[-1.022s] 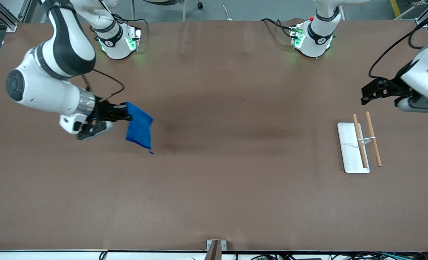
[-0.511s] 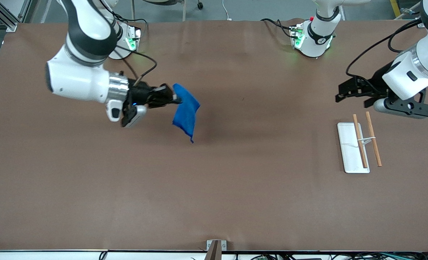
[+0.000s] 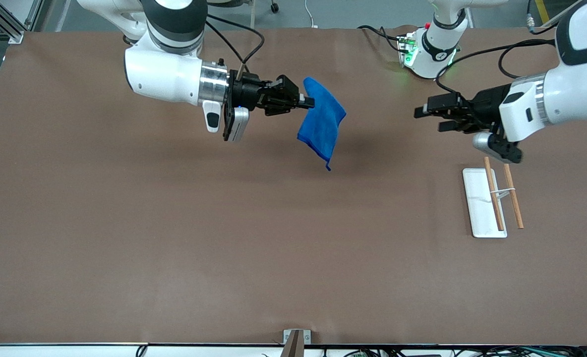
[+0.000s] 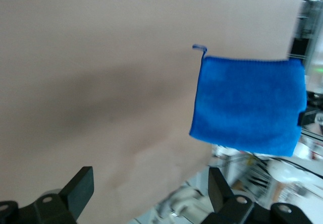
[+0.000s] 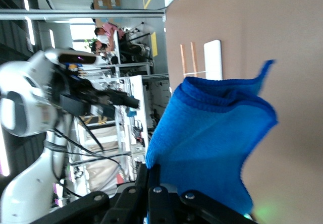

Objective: Right arm passes towel to left arm to hang
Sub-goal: 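Grasp the towel with the left gripper while the right gripper holds it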

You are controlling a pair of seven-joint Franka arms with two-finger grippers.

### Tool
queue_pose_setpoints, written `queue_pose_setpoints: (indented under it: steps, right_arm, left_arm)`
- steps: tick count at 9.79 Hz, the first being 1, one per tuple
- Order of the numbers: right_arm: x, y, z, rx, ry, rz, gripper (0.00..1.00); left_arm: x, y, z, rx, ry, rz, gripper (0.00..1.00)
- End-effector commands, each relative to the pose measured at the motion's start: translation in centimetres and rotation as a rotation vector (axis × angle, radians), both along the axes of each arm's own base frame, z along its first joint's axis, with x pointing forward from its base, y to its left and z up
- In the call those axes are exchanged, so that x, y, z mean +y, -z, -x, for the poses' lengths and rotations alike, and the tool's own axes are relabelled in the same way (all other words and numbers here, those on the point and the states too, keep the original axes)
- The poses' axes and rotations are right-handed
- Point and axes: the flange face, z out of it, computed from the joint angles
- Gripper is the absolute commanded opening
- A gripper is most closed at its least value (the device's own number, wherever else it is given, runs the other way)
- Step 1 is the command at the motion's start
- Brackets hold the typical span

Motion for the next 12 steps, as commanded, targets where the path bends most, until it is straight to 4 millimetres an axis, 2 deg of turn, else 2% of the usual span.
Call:
queue_pose_setpoints:
  steps: [1,3,5,8,10,12]
  right_arm:
    - [0.8,-1.0,-0.7,0.016,0.018,-0.062,0.00]
    - [1.2,-1.6,-0.4,0.035,0.025,-0.097,0.00]
    - [1.6,-2.2,-0.4,0.029,0.039,-0.106,0.00]
    - [2.7,-1.8,0.3,0.059,0.061,-0.125,0.00]
    - [2.8,-1.8,0.4,0.059,0.060,-0.126,0.00]
    - [2.9,-1.7,0.5,0.060,0.058,-0.124,0.00]
  left_arm:
    - [-0.3,5.0,2.9,0.086,-0.004,0.155,1.00]
    - [-1.2,9.8,4.4,0.158,-0.045,0.369,1.00]
    - [-1.8,13.5,6.3,0.140,-0.075,0.558,1.00]
    - [-2.7,16.2,7.6,0.105,-0.199,0.749,0.98]
    - [-4.4,18.2,9.2,0.040,-0.239,0.849,0.98]
    - [-6.9,21.4,9.9,0.049,-0.266,0.898,0.99]
